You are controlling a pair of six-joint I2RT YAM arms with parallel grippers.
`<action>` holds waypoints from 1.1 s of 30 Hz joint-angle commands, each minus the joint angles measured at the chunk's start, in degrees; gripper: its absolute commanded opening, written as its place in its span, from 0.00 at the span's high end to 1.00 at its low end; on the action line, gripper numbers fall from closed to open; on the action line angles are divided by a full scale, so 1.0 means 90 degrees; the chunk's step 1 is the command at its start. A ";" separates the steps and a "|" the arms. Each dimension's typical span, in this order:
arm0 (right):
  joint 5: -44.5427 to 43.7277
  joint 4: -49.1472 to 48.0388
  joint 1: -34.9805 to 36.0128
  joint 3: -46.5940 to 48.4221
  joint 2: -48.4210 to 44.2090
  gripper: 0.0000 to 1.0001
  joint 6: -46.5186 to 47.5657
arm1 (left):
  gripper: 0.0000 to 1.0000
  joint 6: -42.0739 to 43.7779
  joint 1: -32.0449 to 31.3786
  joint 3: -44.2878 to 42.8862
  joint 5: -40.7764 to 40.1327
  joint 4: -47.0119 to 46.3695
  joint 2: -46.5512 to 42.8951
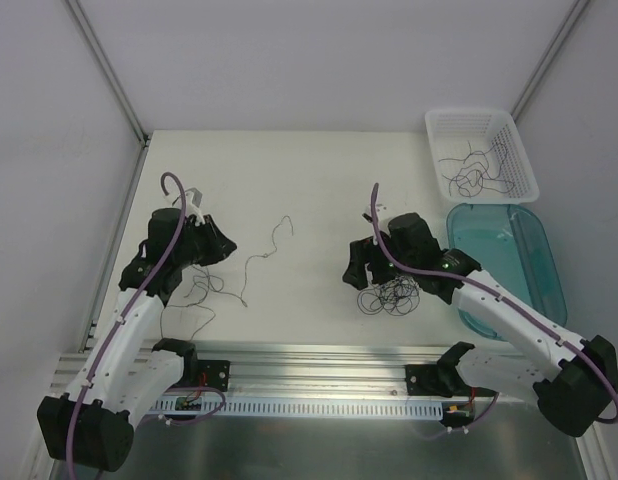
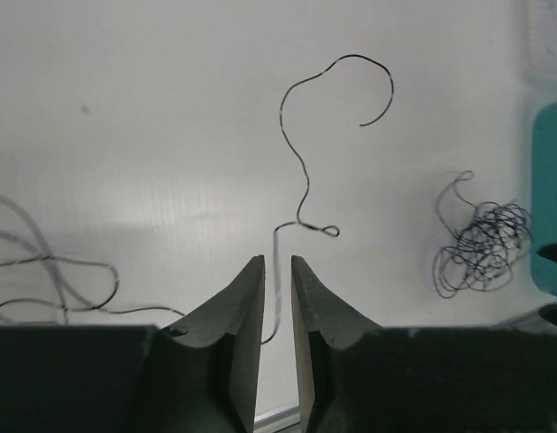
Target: Untangle the cables
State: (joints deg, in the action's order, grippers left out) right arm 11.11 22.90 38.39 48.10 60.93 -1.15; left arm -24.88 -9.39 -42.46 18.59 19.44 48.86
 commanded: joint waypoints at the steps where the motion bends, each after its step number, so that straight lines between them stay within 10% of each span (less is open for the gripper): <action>1: -0.0268 -0.0415 0.0304 -0.0168 -0.0129 0.20 -0.0321 | 0.82 -0.0672 -0.0012 0.0352 -0.2033 0.0524 -0.0214; 6: -0.0346 -0.0503 0.0578 -0.0441 -0.0295 0.20 -0.0419 | 0.68 -0.1150 -0.0012 0.0762 -0.3110 0.0934 -0.0282; 7: -0.0346 -0.0503 0.0588 -0.0519 -0.0343 0.20 -0.0439 | 0.42 -0.1199 -0.0012 0.0791 -0.3246 0.0984 -0.0283; 11: -0.0337 -0.0629 0.0646 -0.0773 -0.0548 0.17 -0.0497 | 0.01 -0.1444 -0.0012 0.0831 -0.3432 0.1364 -0.0351; 20: -0.0307 -0.0893 0.0958 -0.1086 -0.0764 0.00 -0.0585 | 0.01 -0.2351 -0.0012 0.1298 -0.3901 0.1951 -0.0273; 33: -0.0492 -0.0991 0.1437 -0.1242 -0.0812 0.03 -0.0507 | 0.01 -0.2684 -0.0012 0.1455 -0.3413 0.1093 0.0655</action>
State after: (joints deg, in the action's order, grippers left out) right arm 7.66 16.12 50.15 37.58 55.00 -5.74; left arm -47.40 -9.39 -30.15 -14.04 33.21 54.72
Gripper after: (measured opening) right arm 0.969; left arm 0.992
